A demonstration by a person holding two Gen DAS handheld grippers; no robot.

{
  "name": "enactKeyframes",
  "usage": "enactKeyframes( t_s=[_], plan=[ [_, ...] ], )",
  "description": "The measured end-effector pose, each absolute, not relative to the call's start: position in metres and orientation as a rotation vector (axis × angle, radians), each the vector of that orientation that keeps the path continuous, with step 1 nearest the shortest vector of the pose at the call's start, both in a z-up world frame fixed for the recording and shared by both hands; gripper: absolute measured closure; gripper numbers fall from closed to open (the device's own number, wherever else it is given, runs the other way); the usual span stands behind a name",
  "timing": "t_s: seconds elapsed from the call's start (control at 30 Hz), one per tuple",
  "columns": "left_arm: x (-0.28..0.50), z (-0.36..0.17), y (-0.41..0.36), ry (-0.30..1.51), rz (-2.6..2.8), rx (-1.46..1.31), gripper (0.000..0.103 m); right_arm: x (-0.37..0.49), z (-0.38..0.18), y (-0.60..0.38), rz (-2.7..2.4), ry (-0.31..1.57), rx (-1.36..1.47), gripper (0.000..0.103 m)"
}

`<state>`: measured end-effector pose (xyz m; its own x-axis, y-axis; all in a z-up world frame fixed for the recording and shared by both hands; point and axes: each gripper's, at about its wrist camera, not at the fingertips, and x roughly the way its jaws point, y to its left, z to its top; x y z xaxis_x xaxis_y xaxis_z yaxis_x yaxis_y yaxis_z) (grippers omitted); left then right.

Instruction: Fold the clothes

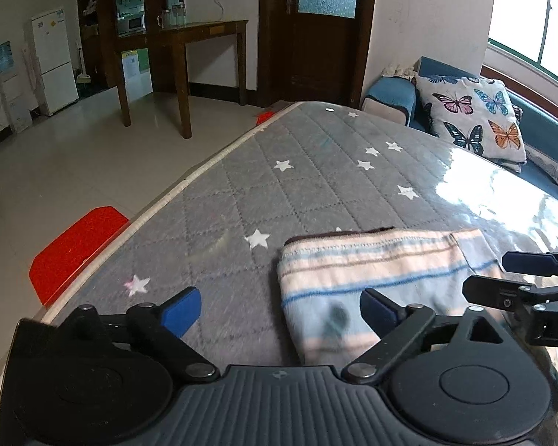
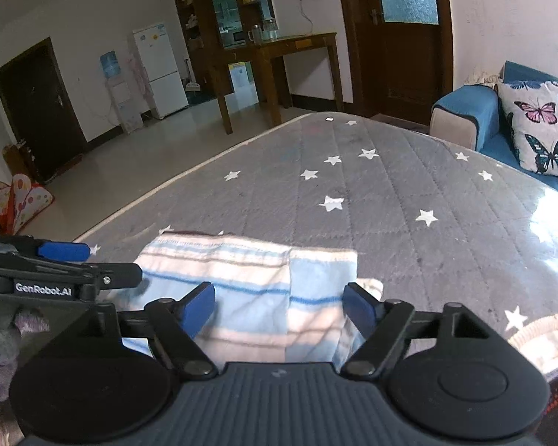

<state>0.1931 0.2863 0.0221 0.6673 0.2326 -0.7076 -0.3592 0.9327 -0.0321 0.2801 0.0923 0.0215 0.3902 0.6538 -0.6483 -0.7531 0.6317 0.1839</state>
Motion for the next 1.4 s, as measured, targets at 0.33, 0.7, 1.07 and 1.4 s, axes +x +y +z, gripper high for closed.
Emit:
enactKeyframes(
  t_s=[0.33,0.7,1.07,1.4],
  plan=[
    [0.152,0.021,0.274,0.767,0.328,-0.197,0.001,0.245,0.03,0.07,0.892,0.73,-0.157,0.006],
    [0.112,0.015,0.256,0.767,0.318,-0.166,0.0,0.201,0.035,0.033,0.882,0.674,-0.189,0.0],
    [0.084,0.006,0.266,0.774,0.375,-0.191,0.0,0.164,0.032,0.015,1.03,0.633,-0.14,0.0],
    [0.08,0.002,0.266,0.784,0.379,-0.195,0.0,0.165,0.006,0.012,1.003,0.716,-0.135,0.0]
  ],
)
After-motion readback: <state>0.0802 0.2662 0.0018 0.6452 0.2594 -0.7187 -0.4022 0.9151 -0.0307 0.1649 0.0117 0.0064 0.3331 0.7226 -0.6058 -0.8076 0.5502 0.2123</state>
